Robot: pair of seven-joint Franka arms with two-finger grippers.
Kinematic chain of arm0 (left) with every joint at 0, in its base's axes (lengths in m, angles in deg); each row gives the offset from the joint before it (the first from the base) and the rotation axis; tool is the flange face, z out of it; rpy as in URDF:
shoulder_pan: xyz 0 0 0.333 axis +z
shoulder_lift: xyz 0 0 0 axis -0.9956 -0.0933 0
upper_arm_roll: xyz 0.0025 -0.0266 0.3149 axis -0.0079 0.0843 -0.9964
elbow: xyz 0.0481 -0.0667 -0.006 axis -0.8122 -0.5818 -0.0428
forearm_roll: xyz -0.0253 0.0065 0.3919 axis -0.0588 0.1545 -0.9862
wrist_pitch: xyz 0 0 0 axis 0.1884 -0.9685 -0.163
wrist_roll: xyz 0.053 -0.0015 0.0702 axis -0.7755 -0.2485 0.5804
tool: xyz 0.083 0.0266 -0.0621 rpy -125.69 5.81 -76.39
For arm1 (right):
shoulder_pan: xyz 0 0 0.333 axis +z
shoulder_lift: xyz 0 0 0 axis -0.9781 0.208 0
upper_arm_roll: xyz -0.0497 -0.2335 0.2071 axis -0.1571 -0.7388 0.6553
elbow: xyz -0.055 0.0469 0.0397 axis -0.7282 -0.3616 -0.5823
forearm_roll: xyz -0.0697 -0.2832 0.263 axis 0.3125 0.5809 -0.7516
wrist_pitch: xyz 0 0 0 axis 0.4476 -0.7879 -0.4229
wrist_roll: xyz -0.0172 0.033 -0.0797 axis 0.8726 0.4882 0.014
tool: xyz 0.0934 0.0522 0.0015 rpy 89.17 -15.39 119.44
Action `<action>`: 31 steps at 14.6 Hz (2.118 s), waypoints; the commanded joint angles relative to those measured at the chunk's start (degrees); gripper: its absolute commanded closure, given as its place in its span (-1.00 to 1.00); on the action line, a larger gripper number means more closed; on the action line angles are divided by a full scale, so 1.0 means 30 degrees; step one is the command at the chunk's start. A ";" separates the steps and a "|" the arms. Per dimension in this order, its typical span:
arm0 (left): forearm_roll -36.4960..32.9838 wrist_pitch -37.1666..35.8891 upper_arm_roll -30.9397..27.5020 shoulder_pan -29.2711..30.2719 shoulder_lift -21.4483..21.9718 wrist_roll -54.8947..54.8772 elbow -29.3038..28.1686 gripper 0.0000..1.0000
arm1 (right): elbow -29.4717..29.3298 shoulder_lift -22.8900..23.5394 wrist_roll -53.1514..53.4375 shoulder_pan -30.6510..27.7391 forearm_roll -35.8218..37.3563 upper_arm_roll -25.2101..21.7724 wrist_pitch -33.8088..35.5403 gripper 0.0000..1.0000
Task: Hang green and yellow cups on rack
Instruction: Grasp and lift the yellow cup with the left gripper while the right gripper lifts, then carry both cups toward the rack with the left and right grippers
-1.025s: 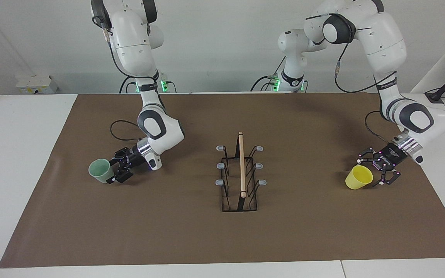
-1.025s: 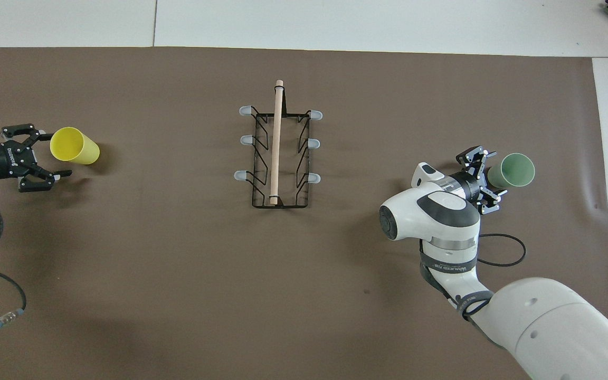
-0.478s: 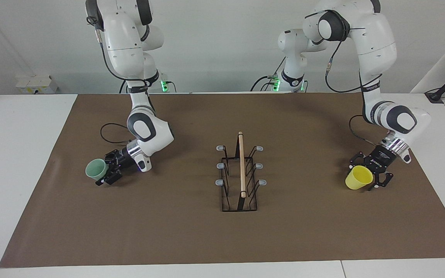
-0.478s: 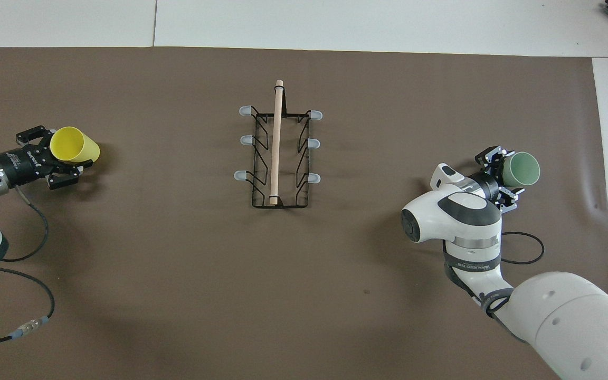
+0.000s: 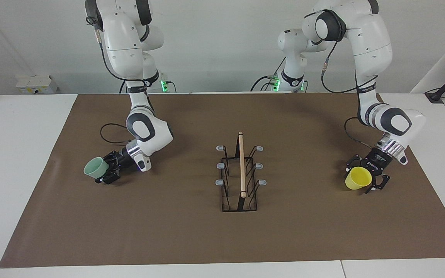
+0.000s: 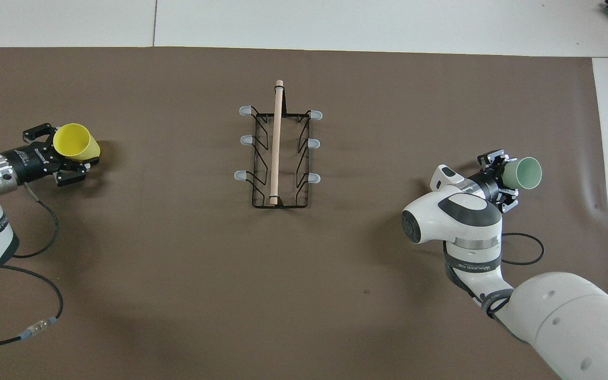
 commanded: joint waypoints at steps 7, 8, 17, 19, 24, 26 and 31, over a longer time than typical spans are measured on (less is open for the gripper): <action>0.0027 0.2614 -0.0010 -0.0922 0.0993 -0.0068 0.0160 1.00 | -0.0194 -0.0682 -0.0275 0.0265 -0.1834 0.0238 0.0457 1.00; -0.0206 0.2586 -0.0010 -0.0922 0.1168 -0.0183 0.0249 1.00 | -0.0455 -0.0712 -0.0478 0.0411 -0.2128 0.0267 0.0486 1.00; -0.8843 0.2615 -0.0127 -0.0893 0.2866 -0.0038 0.2301 1.00 | -0.5051 -0.0771 -0.6040 0.0120 -0.9122 0.0267 0.0457 1.00; -0.9784 0.2469 -0.0127 -0.0922 0.3539 0.0282 0.2506 1.00 | -0.6077 -0.0887 -0.6980 -0.0143 -1.1871 0.0267 0.0428 1.00; -1.4233 0.2323 0.0222 -0.1272 0.5180 0.0783 0.2418 1.00 | -0.7281 -0.1677 -0.7072 -0.0115 -1.8057 0.0297 0.0719 1.00; -1.6165 0.2119 0.0749 -0.1274 0.6029 0.0754 0.2302 1.00 | -0.8565 -0.1650 -0.7043 -0.0115 -2.0314 0.0268 0.2293 1.00; -2.1908 0.1619 0.3941 -0.0981 0.7173 0.0841 0.2301 1.00 | -1.1905 -0.1650 -0.4476 -0.0027 -2.3743 0.0326 0.6834 1.00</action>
